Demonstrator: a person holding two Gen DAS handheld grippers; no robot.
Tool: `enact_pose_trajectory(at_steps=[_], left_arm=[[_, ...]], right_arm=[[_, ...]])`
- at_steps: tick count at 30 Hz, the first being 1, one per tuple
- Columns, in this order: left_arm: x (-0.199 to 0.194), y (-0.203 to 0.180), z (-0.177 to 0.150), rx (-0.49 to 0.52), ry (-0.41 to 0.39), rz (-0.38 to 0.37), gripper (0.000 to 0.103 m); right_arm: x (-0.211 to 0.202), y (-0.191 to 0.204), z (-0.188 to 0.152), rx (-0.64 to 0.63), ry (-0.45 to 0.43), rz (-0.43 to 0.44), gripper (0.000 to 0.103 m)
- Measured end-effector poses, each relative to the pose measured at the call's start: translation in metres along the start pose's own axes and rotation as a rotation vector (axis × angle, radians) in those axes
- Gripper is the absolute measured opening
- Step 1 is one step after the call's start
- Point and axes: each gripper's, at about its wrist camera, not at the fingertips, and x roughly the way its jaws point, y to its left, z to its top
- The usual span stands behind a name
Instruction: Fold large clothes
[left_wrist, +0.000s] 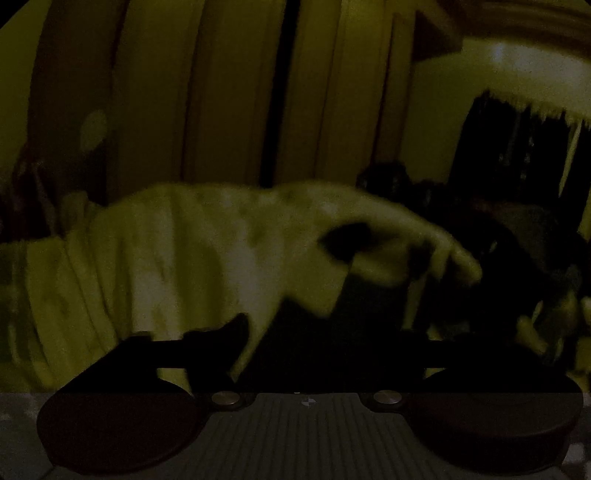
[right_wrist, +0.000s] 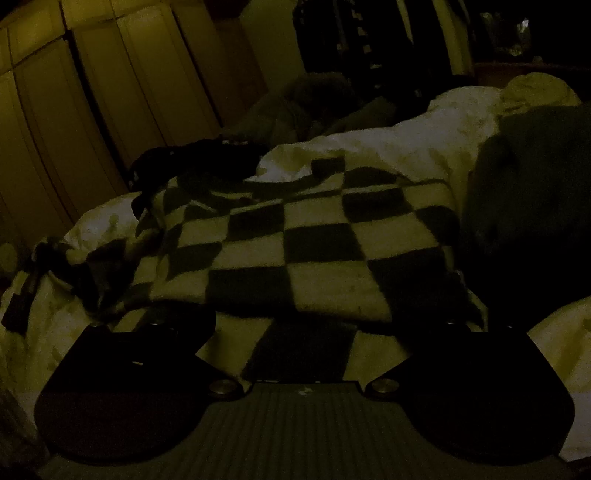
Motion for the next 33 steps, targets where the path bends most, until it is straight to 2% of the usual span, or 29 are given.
enact_pose_trajectory(at_steps=[1, 2, 3, 6, 9, 12, 16, 18, 19, 22, 25, 28, 29, 30, 32, 33], left_arm=[[0.004, 0.000, -0.003, -0.001, 0.021, -0.019, 0.098], [0.007, -0.001, -0.006, 0.000, 0.032, -0.028, 0.079], [0.005, -0.004, -0.007, 0.016, 0.031, -0.027, 0.070], [-0.011, -0.017, -0.003, 0.066, -0.003, -0.033, 0.065], [-0.041, -0.023, 0.009, 0.040, -0.064, -0.117, 0.064], [-0.068, -0.042, 0.028, 0.031, -0.097, -0.263, 0.065], [-0.101, -0.093, 0.041, 0.067, -0.097, -0.538, 0.064], [-0.105, -0.125, 0.040, 0.064, -0.037, -0.705, 0.064], [-0.102, -0.142, 0.038, 0.058, 0.019, -0.786, 0.064], [-0.087, -0.194, 0.020, 0.065, 0.175, -0.936, 0.064], [-0.069, -0.241, -0.005, 0.120, 0.263, -0.944, 0.064], [-0.042, -0.273, -0.031, 0.112, 0.384, -0.939, 0.068], [-0.035, -0.281, -0.040, 0.108, 0.406, -0.929, 0.072], [-0.027, -0.288, -0.049, 0.114, 0.429, -0.919, 0.088], [-0.010, -0.291, -0.064, 0.116, 0.456, -0.864, 0.103], [-0.006, -0.289, -0.070, 0.107, 0.459, -0.858, 0.103]], right_arm=[[0.000, 0.001, -0.001, -0.005, 0.001, -0.002, 0.102], [0.000, 0.002, -0.001, -0.009, 0.002, -0.005, 0.102], [0.000, 0.002, -0.002, -0.012, 0.002, -0.007, 0.102], [0.002, 0.001, -0.002, -0.009, 0.008, -0.011, 0.102], [0.003, 0.000, -0.003, -0.006, 0.013, -0.013, 0.102], [0.002, 0.001, -0.003, -0.004, 0.010, -0.014, 0.102], [0.000, 0.000, -0.003, 0.008, 0.001, -0.010, 0.102], [-0.002, -0.002, -0.001, 0.018, -0.010, -0.010, 0.102], [-0.003, -0.003, 0.000, 0.025, -0.019, -0.012, 0.102], [-0.009, -0.007, 0.003, 0.053, -0.039, -0.010, 0.102], [-0.015, -0.014, 0.006, 0.082, -0.067, -0.009, 0.102], [-0.020, -0.020, 0.009, 0.103, -0.093, -0.004, 0.102], [-0.021, -0.021, 0.010, 0.108, -0.100, -0.002, 0.102], [-0.022, -0.023, 0.011, 0.114, -0.107, 0.001, 0.102], [-0.023, -0.025, 0.011, 0.120, -0.116, 0.010, 0.102], [-0.023, -0.025, 0.011, 0.124, -0.119, 0.014, 0.102]])
